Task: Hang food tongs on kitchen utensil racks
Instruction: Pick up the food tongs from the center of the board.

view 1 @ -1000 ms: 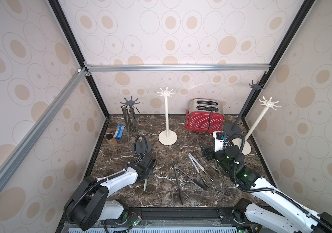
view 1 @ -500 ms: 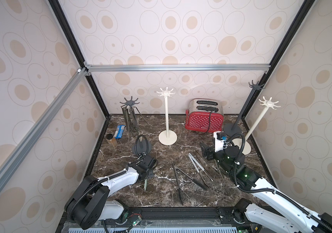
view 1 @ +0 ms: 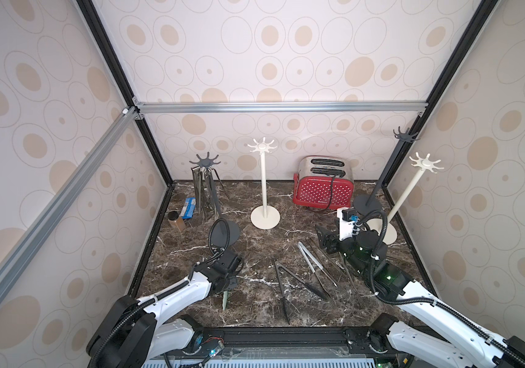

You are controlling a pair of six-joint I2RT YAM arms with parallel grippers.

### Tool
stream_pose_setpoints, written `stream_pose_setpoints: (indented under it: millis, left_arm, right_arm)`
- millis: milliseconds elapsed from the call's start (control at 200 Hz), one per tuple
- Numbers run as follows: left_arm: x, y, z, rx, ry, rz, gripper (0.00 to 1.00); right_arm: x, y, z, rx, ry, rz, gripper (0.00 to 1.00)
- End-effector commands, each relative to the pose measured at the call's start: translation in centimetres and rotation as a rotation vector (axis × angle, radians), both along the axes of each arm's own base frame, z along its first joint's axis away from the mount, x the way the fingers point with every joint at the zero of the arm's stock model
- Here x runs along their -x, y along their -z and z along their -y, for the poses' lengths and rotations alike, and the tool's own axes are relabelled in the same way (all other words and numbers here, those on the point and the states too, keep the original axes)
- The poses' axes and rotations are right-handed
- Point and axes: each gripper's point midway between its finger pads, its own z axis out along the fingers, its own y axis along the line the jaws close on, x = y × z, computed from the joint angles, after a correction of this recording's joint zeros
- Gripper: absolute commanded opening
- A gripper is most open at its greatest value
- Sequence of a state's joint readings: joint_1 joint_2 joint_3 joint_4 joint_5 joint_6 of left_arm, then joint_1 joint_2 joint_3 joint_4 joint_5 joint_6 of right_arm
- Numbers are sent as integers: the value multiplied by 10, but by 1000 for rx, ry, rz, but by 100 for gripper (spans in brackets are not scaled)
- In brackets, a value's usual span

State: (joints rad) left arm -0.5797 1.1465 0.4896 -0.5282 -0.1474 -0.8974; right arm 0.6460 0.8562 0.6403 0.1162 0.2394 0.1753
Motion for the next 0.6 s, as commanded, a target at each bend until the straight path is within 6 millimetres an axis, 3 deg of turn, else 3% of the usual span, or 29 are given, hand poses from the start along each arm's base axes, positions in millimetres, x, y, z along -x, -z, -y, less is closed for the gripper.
stream_pose_setpoints:
  millis: [0, 401, 596]
  left_arm:
    - [28, 2, -12, -25, -9, -100, 0]
    - [38, -13, 4, 76, 89, -93, 0]
    - [21, -45, 28, 143, 216, 11, 0]
  right_arm:
    - [3, -10, 0, -26, -8, 10, 77]
    - [8, -14, 5, -35, 0, 12, 77]
    - [9, -17, 9, -38, 16, 20, 76]
